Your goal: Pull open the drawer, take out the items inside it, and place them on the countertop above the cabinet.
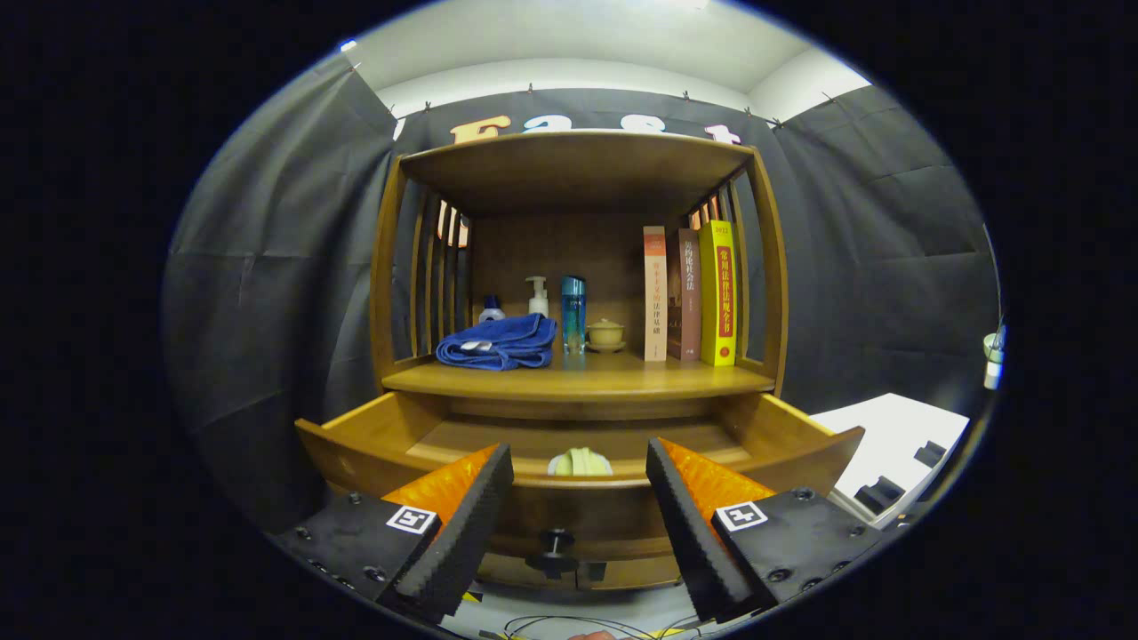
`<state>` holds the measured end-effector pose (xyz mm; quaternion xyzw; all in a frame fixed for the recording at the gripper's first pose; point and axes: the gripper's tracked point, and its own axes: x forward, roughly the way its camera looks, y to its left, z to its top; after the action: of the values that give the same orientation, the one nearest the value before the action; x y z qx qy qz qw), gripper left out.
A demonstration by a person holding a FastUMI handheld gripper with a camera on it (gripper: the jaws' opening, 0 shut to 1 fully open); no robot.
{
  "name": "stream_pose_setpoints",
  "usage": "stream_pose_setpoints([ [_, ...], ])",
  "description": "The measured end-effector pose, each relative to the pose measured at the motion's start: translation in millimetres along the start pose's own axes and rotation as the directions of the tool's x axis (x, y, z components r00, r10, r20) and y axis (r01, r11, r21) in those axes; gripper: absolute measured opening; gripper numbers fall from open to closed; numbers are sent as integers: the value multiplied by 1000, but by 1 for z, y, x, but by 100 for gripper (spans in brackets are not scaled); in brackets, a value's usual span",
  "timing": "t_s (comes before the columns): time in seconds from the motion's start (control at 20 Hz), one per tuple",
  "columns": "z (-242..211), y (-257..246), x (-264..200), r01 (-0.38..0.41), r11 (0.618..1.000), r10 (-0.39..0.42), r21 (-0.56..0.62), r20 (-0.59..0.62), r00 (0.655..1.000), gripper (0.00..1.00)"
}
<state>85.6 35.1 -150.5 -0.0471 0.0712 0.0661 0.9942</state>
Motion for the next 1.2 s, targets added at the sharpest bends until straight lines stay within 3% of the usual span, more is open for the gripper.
stream_pose_setpoints([
  [0.2,51,-5,27,-37,999,37,8,-47,998,98],
  [0.4,40,1,78,-81,997,77,-8,-221,972,99],
  [0.5,12,5,98,-100,995,93,-2,-344,934,99],
  [0.7,-49,5,116,-103,995,94,16,-562,822,99],
  [0.95,-101,-11,140,-53,998,27,-19,-670,741,99],
  [1.2,-145,-4,138,-88,996,35,-32,-740,671,97],
])
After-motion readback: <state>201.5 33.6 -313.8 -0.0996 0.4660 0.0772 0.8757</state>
